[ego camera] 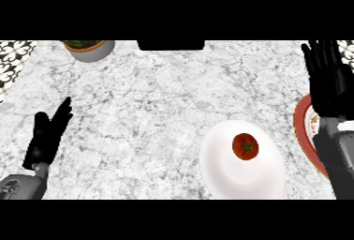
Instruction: Pick the tomato from the plate and place it in the plate
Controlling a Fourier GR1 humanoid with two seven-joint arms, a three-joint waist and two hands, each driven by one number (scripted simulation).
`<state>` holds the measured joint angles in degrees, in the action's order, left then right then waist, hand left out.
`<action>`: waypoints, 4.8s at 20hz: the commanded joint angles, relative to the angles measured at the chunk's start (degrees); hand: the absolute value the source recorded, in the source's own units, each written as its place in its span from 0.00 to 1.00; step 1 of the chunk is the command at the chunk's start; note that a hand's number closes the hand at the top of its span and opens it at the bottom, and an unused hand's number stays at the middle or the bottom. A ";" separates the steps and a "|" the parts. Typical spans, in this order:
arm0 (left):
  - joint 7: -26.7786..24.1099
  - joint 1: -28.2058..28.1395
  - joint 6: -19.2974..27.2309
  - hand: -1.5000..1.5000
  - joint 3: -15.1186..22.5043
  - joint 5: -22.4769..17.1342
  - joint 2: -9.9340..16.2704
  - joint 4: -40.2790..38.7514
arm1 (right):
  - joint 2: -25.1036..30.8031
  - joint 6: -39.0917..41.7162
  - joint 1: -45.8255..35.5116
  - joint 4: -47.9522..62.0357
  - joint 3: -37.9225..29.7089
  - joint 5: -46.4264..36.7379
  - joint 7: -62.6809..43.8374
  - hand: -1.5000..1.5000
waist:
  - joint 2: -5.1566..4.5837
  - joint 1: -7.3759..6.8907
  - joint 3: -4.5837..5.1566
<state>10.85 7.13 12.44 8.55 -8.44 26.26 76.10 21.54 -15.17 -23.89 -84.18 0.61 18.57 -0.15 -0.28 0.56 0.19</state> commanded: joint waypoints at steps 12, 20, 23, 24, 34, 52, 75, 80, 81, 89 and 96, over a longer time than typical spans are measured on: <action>-4.62 2.47 -3.79 0.50 -3.24 -5.24 -3.71 2.90 | 2.24 19.25 16.84 11.70 -0.07 -6.46 44.17 0.00 | -0.29 -0.74 -0.45; -2.27 2.80 -2.47 0.50 -1.40 -2.79 -6.56 4.77 | 9.38 19.04 15.31 23.85 4.95 -24.05 57.00 0.00 | 0.20 -0.89 -0.23; -3.83 2.30 -5.36 0.50 -3.90 -4.16 -5.93 3.49 | 9.71 17.17 16.64 22.29 5.26 -27.17 55.51 0.00 | 0.30 -0.56 -0.18; -1.79 3.52 -5.16 0.50 -4.41 -4.26 -5.06 3.97 | 11.52 18.10 15.80 22.18 5.54 -28.20 53.72 0.00 | 0.31 -0.58 -0.18; -2.89 2.67 -4.73 0.50 -3.83 -0.54 -8.71 3.09 | 10.62 18.88 16.65 8.45 11.24 -38.61 33.10 0.00 | 0.33 -0.49 -0.14; -2.07 1.82 -9.48 0.50 -9.49 0.50 -9.10 3.97 | 5.24 23.21 16.70 3.16 15.34 -59.84 15.58 0.00 | 0.31 -0.65 -0.19; 0.47 -0.33 -11.67 0.50 -11.53 5.07 -12.85 9.30 | -5.51 21.76 7.29 20.78 16.53 -77.44 20.61 1.00 | 0.26 -1.15 -0.22; -0.30 2.00 -12.31 0.50 -13.37 4.79 -12.82 5.87 | -5.34 21.44 8.42 20.00 13.80 -76.14 23.60 1.00 | 0.23 -0.74 -0.20; -3.24 -1.50 -12.15 0.50 -11.89 5.53 -14.58 5.93 | -8.14 19.76 11.46 17.12 16.50 -78.20 20.28 1.00 | 0.29 -0.69 -0.19; 1.01 0.44 -10.35 0.50 -12.57 6.29 -13.54 7.99 | -0.78 29.14 32.81 -1.22 20.13 -72.73 26.20 1.00 | 0.80 1.32 -0.16; -2.63 -0.56 -10.40 0.50 -14.54 6.18 -13.23 5.03 | 2.78 16.25 48.38 -27.41 12.89 -69.94 25.93 1.00 | 0.93 2.40 -0.12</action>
<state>8.91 7.26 1.62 -5.00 -2.20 12.75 81.38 23.54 6.15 16.92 -101.30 16.78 -54.41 24.38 0.62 2.13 0.31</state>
